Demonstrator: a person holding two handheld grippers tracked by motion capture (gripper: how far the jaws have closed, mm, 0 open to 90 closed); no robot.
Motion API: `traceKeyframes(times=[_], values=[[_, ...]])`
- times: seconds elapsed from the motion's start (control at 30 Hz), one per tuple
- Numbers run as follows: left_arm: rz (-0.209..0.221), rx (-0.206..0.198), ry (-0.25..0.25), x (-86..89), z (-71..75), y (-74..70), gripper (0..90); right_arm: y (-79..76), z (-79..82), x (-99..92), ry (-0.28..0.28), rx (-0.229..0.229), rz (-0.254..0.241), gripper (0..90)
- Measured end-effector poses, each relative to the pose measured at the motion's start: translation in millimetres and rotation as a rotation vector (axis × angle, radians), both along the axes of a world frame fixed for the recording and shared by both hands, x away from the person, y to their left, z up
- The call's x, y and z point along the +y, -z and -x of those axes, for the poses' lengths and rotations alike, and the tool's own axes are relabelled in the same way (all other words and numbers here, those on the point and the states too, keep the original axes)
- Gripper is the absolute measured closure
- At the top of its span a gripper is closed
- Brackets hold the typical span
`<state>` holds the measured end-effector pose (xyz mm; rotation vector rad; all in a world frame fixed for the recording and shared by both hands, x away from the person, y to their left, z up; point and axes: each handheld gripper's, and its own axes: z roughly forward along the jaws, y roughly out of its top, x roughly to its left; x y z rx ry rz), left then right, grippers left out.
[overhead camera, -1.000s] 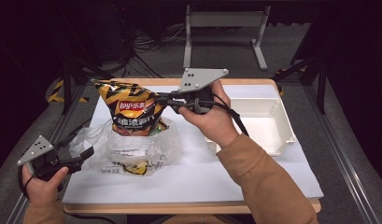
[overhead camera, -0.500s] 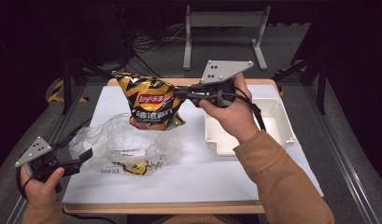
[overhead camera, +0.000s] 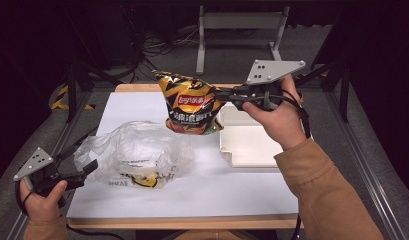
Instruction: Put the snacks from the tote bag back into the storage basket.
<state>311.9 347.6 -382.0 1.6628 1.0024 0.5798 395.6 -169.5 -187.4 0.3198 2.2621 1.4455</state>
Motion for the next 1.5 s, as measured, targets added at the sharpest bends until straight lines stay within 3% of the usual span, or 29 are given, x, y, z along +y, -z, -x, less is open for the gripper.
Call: traceKeyframes(times=[0.33, 0.87, 1.13, 1.5], values=[[0.010, -0.014, -0.010, 0.3, 0.4, -3.2, 5.9, -0.7, 0.7, -30.5, 0.044, 0.003, 0.005, 87.3], [-0.009, -0.023, 0.030, -12.2, 0.1, -8.3, 5.5, 0.2, -3.7, -73.9, 0.106, 0.018, 0.009, 87.3], [-0.013, -0.027, 0.044, -16.3, 4.9, -10.0, 5.4, 3.2, -12.6, -94.6, 0.131, 0.032, 0.019, 87.3], [-0.029, -0.025, 0.048, -21.1, 13.0, -11.1, 5.4, 18.7, -35.1, -120.7, 0.170, 0.067, 0.037, 87.3]])
